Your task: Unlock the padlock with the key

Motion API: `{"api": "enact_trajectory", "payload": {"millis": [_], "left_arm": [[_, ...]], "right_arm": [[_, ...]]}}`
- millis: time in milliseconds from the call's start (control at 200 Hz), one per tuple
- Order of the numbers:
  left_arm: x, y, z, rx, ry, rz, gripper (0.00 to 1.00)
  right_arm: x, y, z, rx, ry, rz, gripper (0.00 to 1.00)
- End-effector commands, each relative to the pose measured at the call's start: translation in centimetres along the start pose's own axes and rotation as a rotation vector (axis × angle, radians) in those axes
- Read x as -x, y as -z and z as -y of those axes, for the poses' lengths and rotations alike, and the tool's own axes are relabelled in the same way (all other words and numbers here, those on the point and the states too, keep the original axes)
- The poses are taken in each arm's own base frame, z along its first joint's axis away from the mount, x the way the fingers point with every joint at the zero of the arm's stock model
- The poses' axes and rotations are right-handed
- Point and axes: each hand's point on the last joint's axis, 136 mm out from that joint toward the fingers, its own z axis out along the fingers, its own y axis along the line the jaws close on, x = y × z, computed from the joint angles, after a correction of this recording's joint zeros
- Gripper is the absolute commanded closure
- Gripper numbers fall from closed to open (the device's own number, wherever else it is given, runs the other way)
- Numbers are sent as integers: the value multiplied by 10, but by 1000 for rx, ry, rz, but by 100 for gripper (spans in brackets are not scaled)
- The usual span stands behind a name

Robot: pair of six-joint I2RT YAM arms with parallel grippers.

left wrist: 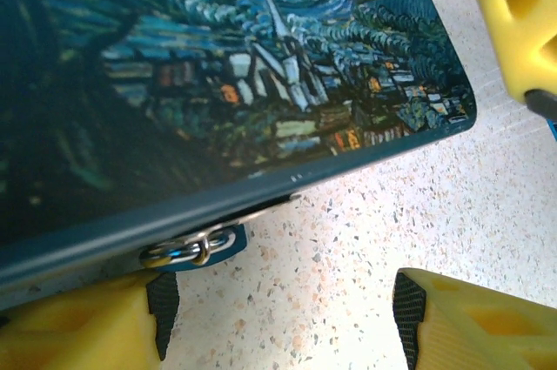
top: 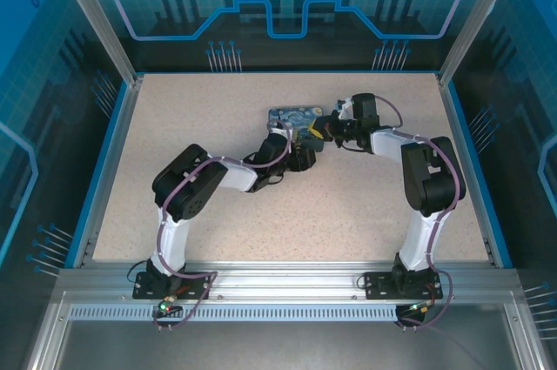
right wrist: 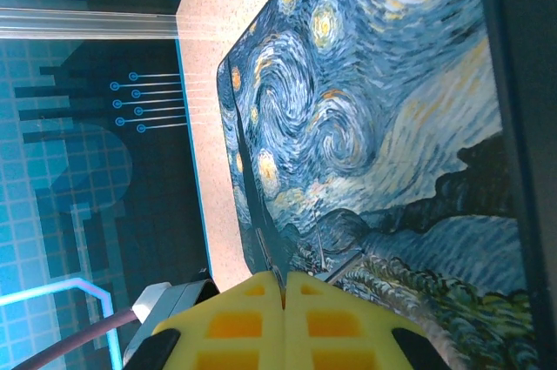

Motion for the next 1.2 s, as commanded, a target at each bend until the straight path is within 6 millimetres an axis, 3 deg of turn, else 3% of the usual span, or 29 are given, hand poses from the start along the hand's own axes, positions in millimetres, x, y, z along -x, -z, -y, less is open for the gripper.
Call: {"api": "enact_trajectory", "payload": {"millis": [0, 335, 545, 855, 1196], "left_arm": [[-6, -4, -14, 3, 56, -3, 33], [4, -1, -13, -60, 116, 36, 35], [1, -1, -28, 15, 121, 33, 34], [1, 9, -40, 221, -105, -5, 29], [3, 0, -43, 360, -284, 7, 27]], "right_arm": [[-3, -10, 8, -30, -16, -15, 100], [-1, -13, 11, -33, -25, -15, 100], [-1, -14, 10, -31, -25, -13, 100], [-2, -13, 11, -35, -25, -13, 100], [-3, -13, 13, -33, -28, -16, 100]]}}
